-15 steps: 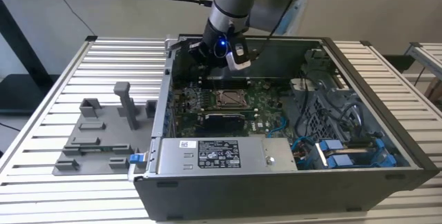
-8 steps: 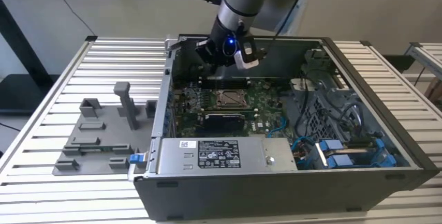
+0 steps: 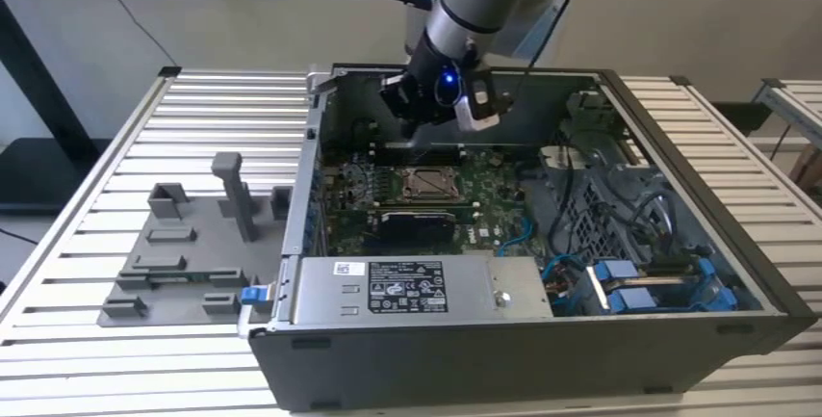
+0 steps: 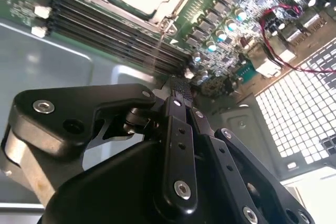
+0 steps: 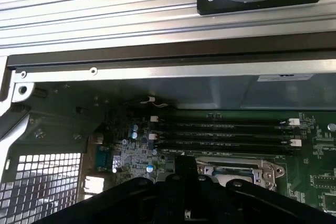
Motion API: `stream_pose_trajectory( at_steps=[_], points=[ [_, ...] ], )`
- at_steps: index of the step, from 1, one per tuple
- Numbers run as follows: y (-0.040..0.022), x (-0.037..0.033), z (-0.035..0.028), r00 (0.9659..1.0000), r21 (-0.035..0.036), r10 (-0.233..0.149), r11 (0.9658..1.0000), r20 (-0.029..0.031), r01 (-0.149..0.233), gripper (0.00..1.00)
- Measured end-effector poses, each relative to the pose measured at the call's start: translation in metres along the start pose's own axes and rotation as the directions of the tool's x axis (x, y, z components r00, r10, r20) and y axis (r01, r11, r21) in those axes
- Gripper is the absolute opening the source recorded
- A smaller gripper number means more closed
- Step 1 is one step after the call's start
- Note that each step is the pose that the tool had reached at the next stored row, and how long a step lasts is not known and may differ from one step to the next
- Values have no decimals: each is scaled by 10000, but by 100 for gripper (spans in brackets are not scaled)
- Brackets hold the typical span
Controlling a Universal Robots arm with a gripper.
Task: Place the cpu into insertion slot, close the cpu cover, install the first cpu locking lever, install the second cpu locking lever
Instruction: 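Install the first cpu locking lever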
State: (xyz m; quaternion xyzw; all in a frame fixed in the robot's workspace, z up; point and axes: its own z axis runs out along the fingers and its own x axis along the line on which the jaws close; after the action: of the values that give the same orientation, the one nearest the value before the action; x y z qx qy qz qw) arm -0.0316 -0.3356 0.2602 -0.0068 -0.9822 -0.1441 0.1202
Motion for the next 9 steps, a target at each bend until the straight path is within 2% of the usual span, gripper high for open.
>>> stream_pose_trajectory(
  at_steps=[2,3,9],
  points=[
    [-5,-48,-15,10000,-6,18,10000,-61,-18,11],
    [-5,-57,-17,10000,-5,20,10000,-71,-21,11],
    [-6,-57,-17,10000,-5,16,10000,-70,-16,11]
  ],
)
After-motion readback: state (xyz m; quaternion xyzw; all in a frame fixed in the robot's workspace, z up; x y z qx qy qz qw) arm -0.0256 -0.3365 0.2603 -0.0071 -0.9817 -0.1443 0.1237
